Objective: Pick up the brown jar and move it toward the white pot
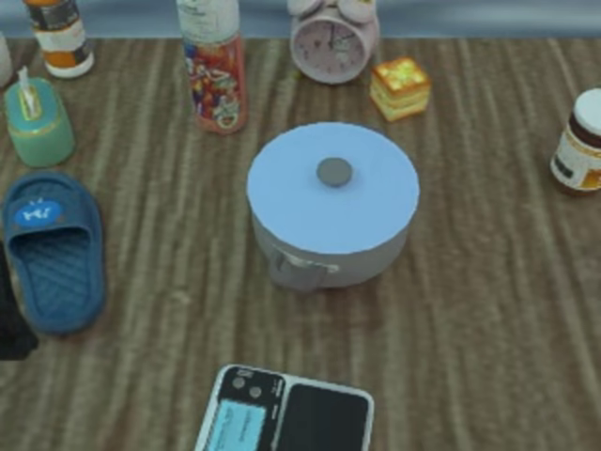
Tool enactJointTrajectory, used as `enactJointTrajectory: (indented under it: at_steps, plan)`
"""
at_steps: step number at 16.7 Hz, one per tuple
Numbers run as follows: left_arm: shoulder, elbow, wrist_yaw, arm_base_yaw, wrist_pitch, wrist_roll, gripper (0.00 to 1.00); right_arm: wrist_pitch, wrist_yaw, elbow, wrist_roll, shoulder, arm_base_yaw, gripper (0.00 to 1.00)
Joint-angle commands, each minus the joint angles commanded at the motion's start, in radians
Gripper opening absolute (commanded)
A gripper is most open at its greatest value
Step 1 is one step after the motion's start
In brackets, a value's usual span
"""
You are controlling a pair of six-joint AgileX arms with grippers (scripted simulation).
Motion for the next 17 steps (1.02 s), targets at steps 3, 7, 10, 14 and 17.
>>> enactJointTrajectory:
  at_steps: [3,7,10,14,17]
  plan:
    - [0.000,0.000,0.000,0.000,0.000,0.000,1.00,-0.189,0.005,0.295,-0.031,0.280,-0.006,1.00]
    - [0.000,0.000,0.000,0.000,0.000,0.000,1.00,-0.467,0.010,0.725,-0.082,0.696,-0.010,1.00]
    - [0.000,0.000,0.000,0.000,0.000,0.000,1.00,-0.679,0.011,1.057,-0.125,1.017,-0.009,1.00]
    - [0.000,0.000,0.000,0.000,0.000,0.000,1.00,-0.941,0.011,1.480,-0.182,1.425,-0.006,1.00]
    - [0.000,0.000,0.000,0.000,0.000,0.000,1.00,-1.108,0.010,1.763,-0.222,1.694,-0.003,1.00]
